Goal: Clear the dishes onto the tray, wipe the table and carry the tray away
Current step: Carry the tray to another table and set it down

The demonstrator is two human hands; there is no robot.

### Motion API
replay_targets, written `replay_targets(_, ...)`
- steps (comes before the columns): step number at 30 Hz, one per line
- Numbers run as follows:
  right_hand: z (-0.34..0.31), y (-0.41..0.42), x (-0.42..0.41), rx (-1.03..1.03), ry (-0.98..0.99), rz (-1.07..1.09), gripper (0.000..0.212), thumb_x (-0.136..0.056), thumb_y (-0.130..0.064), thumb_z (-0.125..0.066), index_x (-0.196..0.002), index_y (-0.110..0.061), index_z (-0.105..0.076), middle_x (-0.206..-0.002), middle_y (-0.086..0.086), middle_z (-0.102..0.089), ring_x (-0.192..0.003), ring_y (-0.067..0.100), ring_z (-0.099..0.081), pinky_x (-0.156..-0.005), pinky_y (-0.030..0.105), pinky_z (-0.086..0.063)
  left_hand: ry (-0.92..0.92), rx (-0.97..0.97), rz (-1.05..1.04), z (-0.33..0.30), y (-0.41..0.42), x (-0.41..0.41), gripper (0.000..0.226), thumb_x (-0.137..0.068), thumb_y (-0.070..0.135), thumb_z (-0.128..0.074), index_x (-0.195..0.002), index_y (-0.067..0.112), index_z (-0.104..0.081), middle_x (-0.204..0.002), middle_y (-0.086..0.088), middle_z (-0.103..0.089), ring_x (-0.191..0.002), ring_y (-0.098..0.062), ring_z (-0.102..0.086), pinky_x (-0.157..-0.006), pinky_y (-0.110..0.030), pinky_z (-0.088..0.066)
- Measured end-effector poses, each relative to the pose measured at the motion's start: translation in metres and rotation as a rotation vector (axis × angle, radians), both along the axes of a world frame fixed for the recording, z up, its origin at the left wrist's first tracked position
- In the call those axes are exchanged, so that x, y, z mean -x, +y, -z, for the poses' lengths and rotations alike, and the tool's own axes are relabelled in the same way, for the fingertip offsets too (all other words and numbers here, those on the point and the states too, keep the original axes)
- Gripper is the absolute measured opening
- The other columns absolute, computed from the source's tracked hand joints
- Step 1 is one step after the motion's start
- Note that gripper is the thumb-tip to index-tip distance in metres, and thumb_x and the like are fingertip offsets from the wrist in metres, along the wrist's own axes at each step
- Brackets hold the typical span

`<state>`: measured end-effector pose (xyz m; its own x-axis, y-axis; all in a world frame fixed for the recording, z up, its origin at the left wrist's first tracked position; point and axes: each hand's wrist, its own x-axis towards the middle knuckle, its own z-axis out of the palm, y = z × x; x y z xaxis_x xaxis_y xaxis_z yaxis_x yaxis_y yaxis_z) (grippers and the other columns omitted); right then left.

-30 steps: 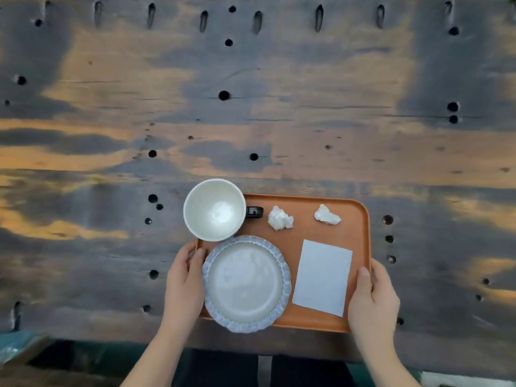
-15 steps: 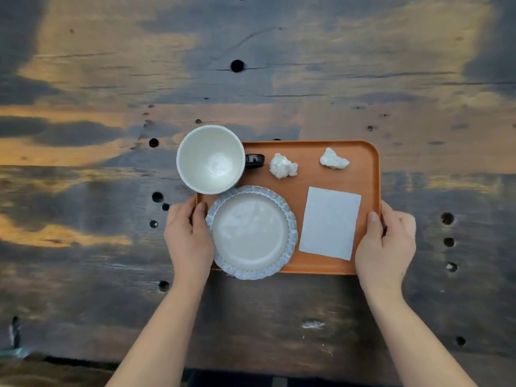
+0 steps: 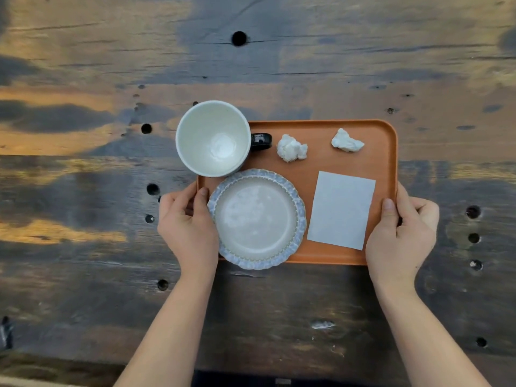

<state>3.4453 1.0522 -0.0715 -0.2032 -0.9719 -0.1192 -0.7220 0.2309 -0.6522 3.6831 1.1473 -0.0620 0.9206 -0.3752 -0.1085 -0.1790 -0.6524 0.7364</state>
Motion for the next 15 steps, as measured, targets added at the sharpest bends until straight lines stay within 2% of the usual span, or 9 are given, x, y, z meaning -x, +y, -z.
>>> replay_targets(4, -0.002, 0.000, -0.001, -0.038, 0.018, -0.007, 0.040, -0.102, -0.016, -0.050, -0.142, -0.014, -0.053, -0.106, -0.005, -0.043, -0.107, 0.022, -0.053, -0.094, 0.032, -0.046, 0.029, 0.007, -0.003, -0.002, 0.000, -0.001, 0.017, -0.095, 0.009, -0.067, -0.110, 0.011, -0.076, -0.098, -0.003, -0.064, -0.083, 0.011, -0.058, -0.077, 0.000, -0.042)
replay_targets(7, -0.009, -0.004, -0.001, -0.071, 0.016, -0.027, 0.041, -0.101, -0.015, -0.050, -0.142, -0.015, -0.053, -0.109, -0.005, -0.043, -0.108, 0.018, -0.052, -0.097, 0.033, -0.044, 0.078, 0.027, 0.004, -0.007, 0.001, -0.004, 0.017, -0.094, 0.009, -0.067, -0.106, 0.021, -0.070, -0.096, -0.007, -0.065, -0.077, 0.000, -0.057, -0.074, -0.007, -0.046)
replay_targets(9, -0.014, -0.008, -0.004, -0.100, -0.005, -0.017, 0.041, -0.100, -0.013, -0.050, -0.140, -0.016, -0.053, -0.113, -0.005, -0.043, -0.109, 0.016, -0.052, -0.098, 0.033, -0.044, 0.076, 0.035, 0.038, -0.011, 0.003, -0.005, 0.016, -0.095, 0.009, -0.066, -0.101, 0.024, -0.068, -0.095, -0.004, -0.064, -0.078, 0.000, -0.057, -0.074, -0.007, -0.046)
replay_targets(11, -0.020, -0.012, -0.010, -0.082, -0.004, -0.028, 0.040, -0.097, -0.013, -0.052, -0.137, -0.017, -0.053, -0.119, -0.002, -0.045, -0.114, 0.018, -0.052, -0.102, 0.038, -0.045, 0.065, 0.003, 0.098, -0.016, 0.006, -0.005, 0.013, -0.097, 0.013, -0.065, -0.098, 0.025, -0.070, -0.094, 0.001, -0.060, -0.079, 0.001, -0.057, -0.074, -0.007, -0.043)
replay_targets(13, -0.027, -0.012, -0.016, 0.008, 0.074, -0.121, 0.036, -0.094, -0.012, -0.053, -0.131, -0.014, -0.056, -0.122, 0.007, -0.049, -0.117, 0.023, -0.048, -0.104, 0.044, -0.041, 0.065, -0.033, 0.160, -0.018, 0.010, -0.005, 0.008, -0.096, 0.018, -0.067, -0.097, 0.021, -0.075, -0.095, 0.001, -0.059, -0.085, -0.005, -0.058, -0.078, -0.012, -0.044)
replay_targets(15, -0.035, -0.008, -0.024, 0.087, 0.141, -0.294, 0.028, -0.094, -0.012, -0.053, -0.121, -0.011, -0.060, -0.118, 0.011, -0.053, -0.115, 0.024, -0.047, -0.100, 0.039, -0.035, 0.074, -0.067, 0.219, -0.021, 0.012, -0.007, 0.011, -0.095, 0.022, -0.069, -0.100, 0.017, -0.077, -0.094, 0.001, -0.061, -0.090, -0.014, -0.060, -0.081, -0.017, -0.045)
